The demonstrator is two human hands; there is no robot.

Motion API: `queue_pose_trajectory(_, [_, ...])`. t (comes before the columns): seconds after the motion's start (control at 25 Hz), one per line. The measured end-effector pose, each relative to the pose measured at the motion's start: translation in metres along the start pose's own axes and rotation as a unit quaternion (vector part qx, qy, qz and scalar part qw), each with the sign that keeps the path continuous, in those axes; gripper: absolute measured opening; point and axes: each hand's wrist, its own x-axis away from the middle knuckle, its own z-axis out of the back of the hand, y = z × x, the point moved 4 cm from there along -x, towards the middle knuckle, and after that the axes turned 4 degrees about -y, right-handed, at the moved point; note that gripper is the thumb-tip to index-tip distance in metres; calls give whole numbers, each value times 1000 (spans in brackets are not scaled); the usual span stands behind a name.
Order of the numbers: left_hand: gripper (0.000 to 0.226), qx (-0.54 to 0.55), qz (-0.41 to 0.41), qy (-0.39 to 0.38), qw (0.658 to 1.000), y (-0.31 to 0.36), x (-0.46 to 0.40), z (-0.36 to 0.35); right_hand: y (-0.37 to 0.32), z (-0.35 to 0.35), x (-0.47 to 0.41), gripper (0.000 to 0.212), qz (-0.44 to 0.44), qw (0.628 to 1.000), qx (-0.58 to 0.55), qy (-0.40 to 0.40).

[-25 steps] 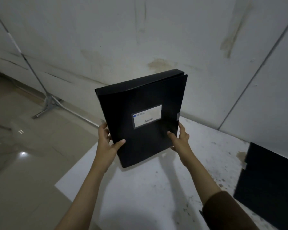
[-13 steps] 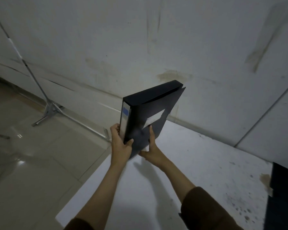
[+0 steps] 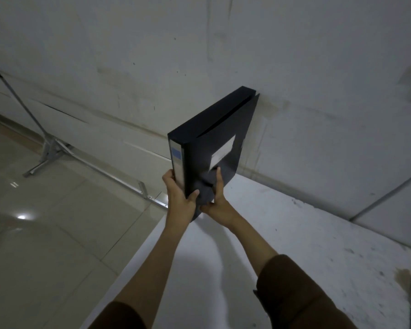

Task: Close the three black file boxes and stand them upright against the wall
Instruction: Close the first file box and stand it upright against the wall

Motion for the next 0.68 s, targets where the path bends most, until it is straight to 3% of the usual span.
queue_pose_trajectory(0.32, [76,-30,12,-1,999,-1,-22,-25,9,19,-24,106,25,999,-16,12])
queue_pose_trajectory(0.68, [84,-67,-14,22,997,22,-17,-16,-1,28,0,91,30,998,-40,44])
